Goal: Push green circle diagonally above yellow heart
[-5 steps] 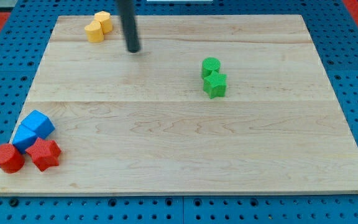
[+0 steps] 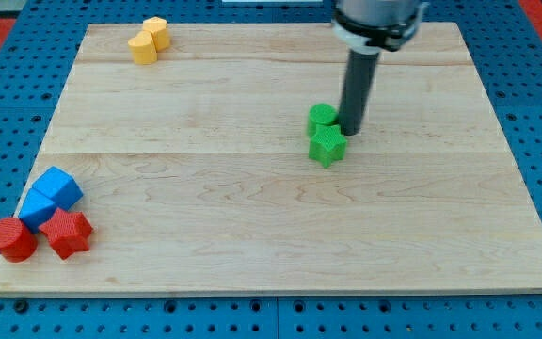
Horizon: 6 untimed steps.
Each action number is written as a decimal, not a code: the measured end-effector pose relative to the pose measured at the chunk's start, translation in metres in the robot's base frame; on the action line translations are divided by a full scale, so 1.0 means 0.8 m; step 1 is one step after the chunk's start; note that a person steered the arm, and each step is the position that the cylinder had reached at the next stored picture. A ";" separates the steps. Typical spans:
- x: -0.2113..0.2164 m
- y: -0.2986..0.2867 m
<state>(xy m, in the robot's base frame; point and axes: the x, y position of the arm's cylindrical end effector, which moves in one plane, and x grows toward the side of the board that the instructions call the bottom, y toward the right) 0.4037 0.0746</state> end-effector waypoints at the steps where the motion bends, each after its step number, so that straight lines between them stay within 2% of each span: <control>1: -0.008 -0.060; 3: -0.097 -0.144; 4: -0.086 -0.166; 5: -0.047 -0.164; 6: -0.072 -0.227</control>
